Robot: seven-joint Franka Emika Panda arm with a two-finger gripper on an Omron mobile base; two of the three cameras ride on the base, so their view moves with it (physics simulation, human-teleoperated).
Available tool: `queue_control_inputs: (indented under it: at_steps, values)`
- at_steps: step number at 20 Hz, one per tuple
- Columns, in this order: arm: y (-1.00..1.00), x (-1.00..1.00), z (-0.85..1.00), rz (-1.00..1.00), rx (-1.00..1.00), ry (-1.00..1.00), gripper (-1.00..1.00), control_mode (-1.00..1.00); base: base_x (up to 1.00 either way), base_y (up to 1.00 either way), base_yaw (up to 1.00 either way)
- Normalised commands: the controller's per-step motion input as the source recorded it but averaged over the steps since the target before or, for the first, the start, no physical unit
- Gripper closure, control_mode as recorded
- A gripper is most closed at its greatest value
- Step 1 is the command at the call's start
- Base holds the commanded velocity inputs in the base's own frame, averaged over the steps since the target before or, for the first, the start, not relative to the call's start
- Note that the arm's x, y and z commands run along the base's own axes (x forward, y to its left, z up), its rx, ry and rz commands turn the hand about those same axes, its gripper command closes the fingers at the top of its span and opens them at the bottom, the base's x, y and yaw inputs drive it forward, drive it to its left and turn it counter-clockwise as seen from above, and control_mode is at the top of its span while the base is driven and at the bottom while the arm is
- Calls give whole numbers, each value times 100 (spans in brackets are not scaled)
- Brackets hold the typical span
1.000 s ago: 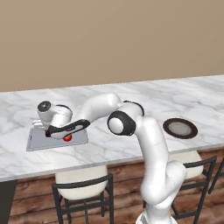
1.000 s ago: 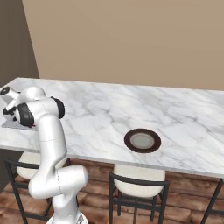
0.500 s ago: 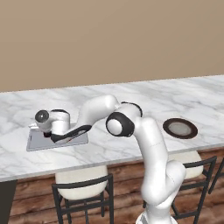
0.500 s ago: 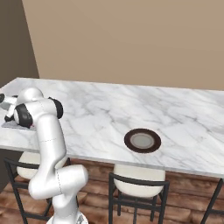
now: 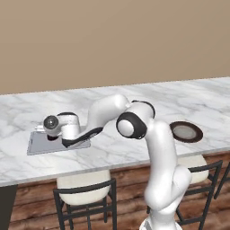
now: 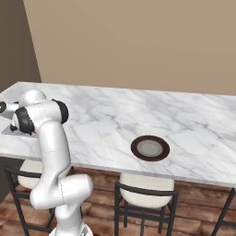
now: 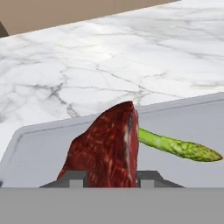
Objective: Create a steak meal by picking up the steak and asparagus from the tray and placing them on the plate. Leave the tomato on the tray.
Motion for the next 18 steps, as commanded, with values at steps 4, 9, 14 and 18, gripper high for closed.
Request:
queue_control_inputs:
  at_steps: [4, 9, 14, 18]
  values:
    - [-64, -44, 98, 0, 15, 0, 100, -100, 0, 0, 0]
    - [-38, -47, 100, 0, 4, -4, 100, -100, 0, 0, 0]
    - [-82, -56, 100, -8, -1, 0, 100, -100, 0, 0, 0]
    - [-100, -57, 87, -13, -2, 0, 100, -100, 0, 0, 0]
